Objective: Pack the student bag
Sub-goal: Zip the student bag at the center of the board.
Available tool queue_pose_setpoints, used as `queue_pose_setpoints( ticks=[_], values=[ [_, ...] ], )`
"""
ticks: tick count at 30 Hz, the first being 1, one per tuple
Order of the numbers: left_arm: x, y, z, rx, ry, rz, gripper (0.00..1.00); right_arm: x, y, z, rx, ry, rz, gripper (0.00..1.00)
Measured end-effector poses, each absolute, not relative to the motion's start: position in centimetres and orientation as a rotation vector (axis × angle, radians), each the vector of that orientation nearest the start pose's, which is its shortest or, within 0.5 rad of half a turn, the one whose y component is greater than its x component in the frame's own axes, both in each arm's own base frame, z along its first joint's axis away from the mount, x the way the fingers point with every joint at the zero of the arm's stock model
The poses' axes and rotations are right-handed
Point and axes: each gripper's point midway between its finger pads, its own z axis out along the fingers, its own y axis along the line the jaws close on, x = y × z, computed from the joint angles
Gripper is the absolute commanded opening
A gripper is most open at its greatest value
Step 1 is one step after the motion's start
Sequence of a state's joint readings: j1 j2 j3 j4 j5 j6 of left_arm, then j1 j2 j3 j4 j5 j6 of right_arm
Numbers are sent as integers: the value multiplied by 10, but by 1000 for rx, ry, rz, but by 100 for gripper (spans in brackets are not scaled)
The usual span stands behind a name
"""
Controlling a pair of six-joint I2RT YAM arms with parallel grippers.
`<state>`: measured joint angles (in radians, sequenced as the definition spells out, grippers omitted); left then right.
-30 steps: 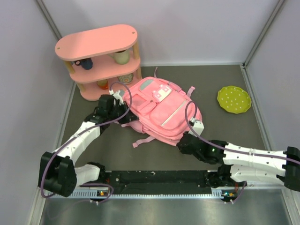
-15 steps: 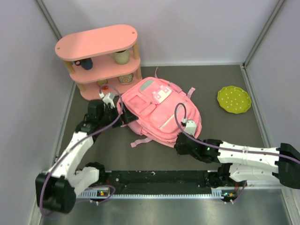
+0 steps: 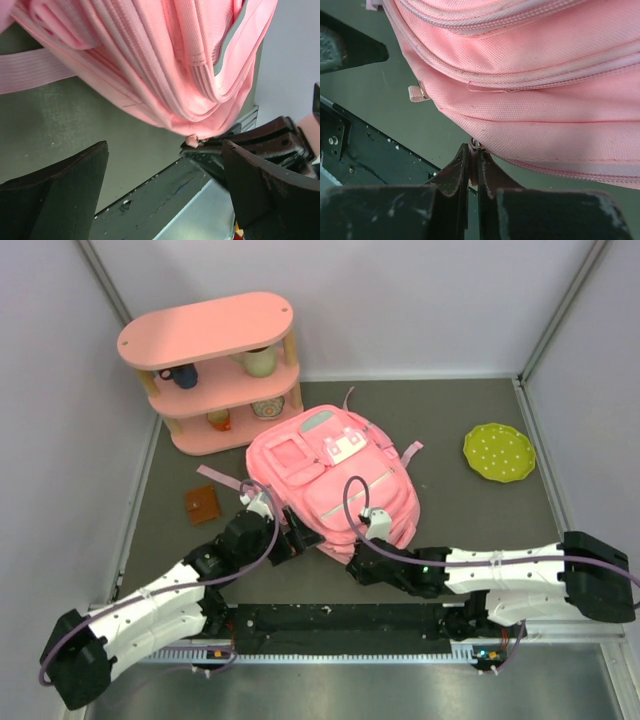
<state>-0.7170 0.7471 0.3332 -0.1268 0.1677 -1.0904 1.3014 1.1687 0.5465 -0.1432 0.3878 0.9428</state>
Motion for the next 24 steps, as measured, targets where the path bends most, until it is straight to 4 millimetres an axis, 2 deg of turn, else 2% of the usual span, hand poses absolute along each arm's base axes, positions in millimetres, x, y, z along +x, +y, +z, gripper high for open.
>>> queue_pose_setpoints(
  ticks=[4,7,11,12,14,15,16,21,24],
  values=[
    [164,-240,105,-391,2293,-1202,98,108,305,67,-272,2371,726,0],
    [168,-247,104,-429,2262,-1208,89,105,311,69,-284,2366,752,0],
    [172,-256,98,-464,2259,-1201,57,104,313,71,-295,2357,763,0],
    [172,-258,95,-470,2265,-1198,37,104,313,71,-297,2356,763,0],
    [172,-261,91,-491,2271,-1190,23,105,314,72,-302,2352,763,0],
    [173,-261,90,-502,2273,-1183,5,105,314,72,-303,2351,763,0],
    [174,-261,90,-516,2266,-1184,0,105,314,72,-306,2351,762,0],
    [176,-259,95,-542,2250,-1179,0,106,311,74,-308,2345,751,0],
    [176,-253,111,-552,2207,-1184,0,109,303,85,-282,2320,747,0]
  ],
)
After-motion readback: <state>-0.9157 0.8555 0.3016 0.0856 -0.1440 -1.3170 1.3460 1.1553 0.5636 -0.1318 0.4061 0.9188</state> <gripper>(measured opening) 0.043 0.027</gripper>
